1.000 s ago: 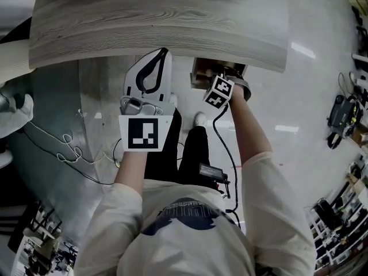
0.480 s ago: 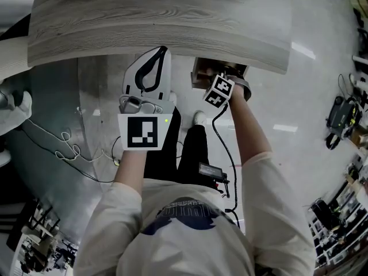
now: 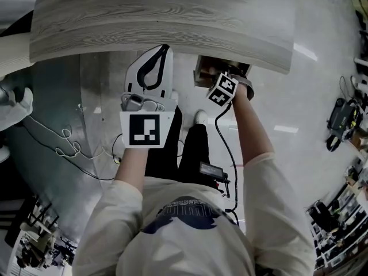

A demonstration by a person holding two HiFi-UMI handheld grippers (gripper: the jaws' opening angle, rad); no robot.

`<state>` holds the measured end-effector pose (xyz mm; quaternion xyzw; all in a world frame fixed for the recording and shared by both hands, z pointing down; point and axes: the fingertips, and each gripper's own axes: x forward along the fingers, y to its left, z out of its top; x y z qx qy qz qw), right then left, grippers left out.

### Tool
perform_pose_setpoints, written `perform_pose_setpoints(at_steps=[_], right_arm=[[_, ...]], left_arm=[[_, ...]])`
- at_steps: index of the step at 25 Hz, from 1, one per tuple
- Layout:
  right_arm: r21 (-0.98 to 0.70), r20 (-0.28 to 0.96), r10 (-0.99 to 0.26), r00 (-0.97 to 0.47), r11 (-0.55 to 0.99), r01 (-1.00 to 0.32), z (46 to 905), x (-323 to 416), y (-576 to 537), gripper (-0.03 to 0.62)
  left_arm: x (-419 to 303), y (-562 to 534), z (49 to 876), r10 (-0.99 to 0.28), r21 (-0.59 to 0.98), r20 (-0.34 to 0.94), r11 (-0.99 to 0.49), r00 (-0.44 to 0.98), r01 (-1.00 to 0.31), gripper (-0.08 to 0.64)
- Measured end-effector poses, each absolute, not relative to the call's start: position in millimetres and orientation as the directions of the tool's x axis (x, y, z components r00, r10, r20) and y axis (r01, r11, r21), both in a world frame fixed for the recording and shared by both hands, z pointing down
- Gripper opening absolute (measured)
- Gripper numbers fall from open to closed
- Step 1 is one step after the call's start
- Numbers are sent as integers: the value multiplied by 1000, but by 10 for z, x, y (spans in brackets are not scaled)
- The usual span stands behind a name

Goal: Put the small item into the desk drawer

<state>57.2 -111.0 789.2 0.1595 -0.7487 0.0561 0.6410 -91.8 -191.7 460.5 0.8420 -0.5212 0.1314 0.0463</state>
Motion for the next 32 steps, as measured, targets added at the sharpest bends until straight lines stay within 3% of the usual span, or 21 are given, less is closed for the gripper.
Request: perform_pose_setpoints(at_steps=[32], right_arm=[[86,972,-157,-175,931,-355,7763,519,-1058,195]], left_arm=[[-939,-1821,4588,-879,-57,251,-432,406,-900,8]])
